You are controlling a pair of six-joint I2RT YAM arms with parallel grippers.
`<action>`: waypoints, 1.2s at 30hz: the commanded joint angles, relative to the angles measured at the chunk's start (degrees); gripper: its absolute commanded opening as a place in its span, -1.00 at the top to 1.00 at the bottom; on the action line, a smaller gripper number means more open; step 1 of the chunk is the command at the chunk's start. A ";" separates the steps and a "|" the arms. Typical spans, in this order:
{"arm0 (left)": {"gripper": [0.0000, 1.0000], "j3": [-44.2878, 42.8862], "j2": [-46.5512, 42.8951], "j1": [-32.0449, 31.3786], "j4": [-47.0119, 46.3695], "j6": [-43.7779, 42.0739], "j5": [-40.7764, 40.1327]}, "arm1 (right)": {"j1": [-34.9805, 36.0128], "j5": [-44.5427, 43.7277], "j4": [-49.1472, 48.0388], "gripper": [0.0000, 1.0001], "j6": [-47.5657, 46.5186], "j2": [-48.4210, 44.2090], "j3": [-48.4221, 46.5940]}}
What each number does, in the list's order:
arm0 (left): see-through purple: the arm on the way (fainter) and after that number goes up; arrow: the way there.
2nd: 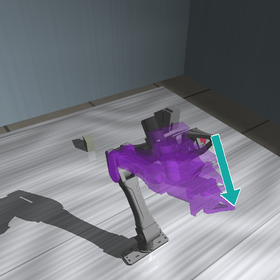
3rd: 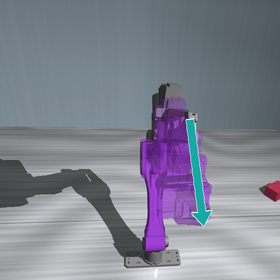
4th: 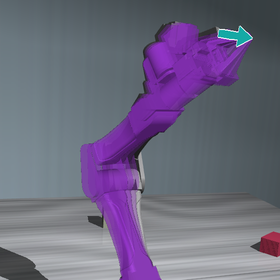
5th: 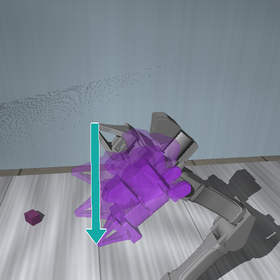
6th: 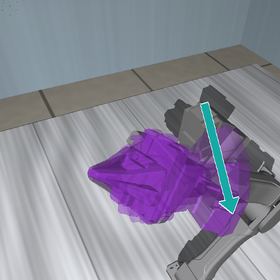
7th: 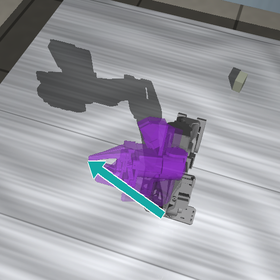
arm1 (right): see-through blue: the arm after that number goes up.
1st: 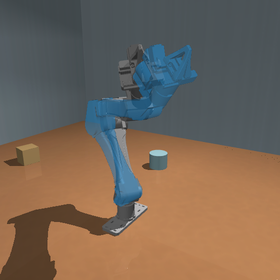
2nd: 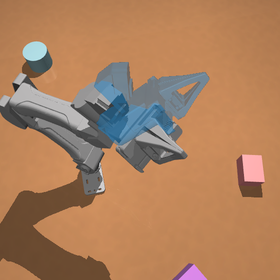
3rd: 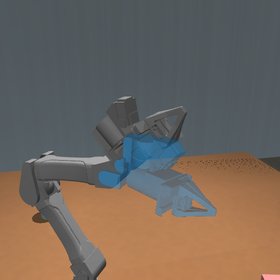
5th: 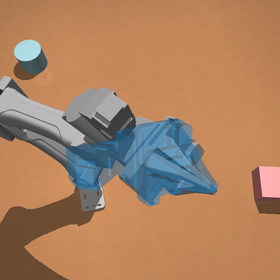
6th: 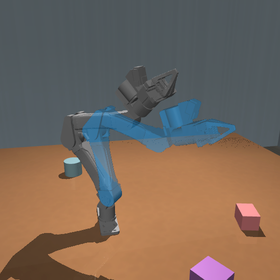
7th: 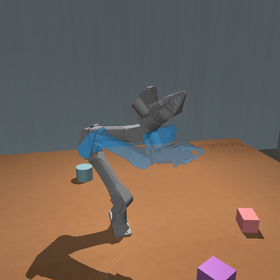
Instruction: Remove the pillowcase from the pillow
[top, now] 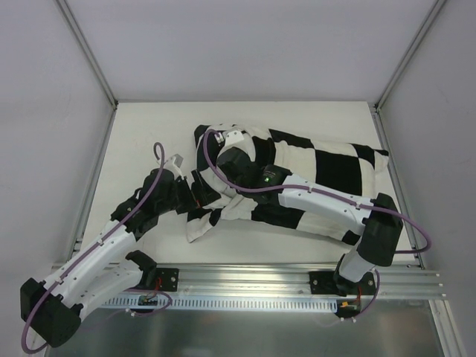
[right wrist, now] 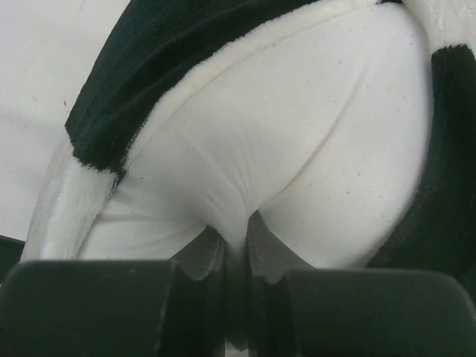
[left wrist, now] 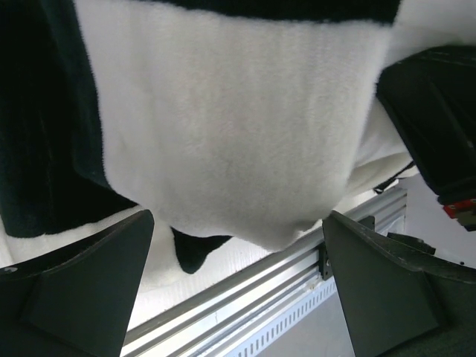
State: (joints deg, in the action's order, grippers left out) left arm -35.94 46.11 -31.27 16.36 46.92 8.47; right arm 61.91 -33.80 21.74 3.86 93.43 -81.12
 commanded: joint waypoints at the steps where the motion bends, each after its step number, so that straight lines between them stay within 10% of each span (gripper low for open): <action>1: -0.98 -3.95 1.61 -1.86 -0.80 -1.21 -1.61 | -0.30 -5.66 -2.14 0.99 -1.05 -1.85 -3.08; 13: -0.86 -5.28 3.10 -5.47 -2.21 0.10 -12.76 | -0.30 -4.26 -1.96 0.99 0.71 -2.72 -2.11; 28: 0.82 1.31 -0.56 -5.38 1.04 4.85 -15.33 | -9.94 5.57 -3.81 0.99 5.63 -11.33 4.56; 36: 1.00 5.79 -1.03 -2.84 2.89 6.96 -13.49 | -13.75 15.43 -7.14 0.99 7.83 -19.68 5.01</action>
State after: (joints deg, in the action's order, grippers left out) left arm -33.34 43.83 -36.56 8.45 54.28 -2.07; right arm 52.34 -11.18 19.27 11.14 82.48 -73.87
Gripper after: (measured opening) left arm 0.076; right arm 0.101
